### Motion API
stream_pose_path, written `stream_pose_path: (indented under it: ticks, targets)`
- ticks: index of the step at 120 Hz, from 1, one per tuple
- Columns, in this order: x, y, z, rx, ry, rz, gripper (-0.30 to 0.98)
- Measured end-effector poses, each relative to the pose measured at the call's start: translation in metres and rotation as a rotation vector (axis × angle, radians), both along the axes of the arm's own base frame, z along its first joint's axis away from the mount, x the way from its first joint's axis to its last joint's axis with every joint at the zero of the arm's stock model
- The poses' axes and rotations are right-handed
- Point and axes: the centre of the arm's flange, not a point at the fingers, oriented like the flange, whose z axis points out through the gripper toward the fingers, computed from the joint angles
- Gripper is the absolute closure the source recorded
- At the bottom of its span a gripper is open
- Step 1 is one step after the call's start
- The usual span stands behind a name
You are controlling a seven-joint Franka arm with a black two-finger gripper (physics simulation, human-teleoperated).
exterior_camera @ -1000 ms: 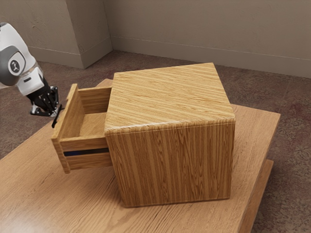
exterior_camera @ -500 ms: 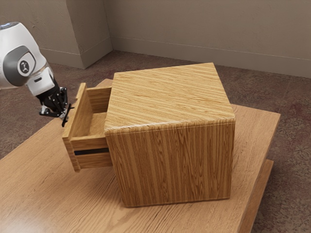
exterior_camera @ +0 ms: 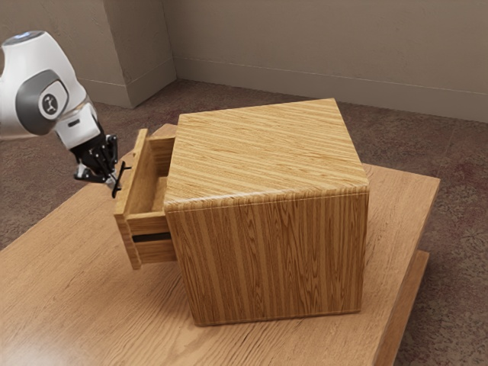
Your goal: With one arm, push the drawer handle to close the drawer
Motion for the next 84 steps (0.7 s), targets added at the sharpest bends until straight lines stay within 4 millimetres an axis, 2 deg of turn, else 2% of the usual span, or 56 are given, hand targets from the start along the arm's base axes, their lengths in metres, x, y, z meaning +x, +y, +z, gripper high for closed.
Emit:
stream_pose_path:
  ticks: [33, 84]
  targets:
    - [0.005, -0.024, 0.002, -0.003, 0.001, -0.012, 0.78]
    - [0.011, -0.050, 0.005, -0.009, -0.006, -0.018, 0.78]
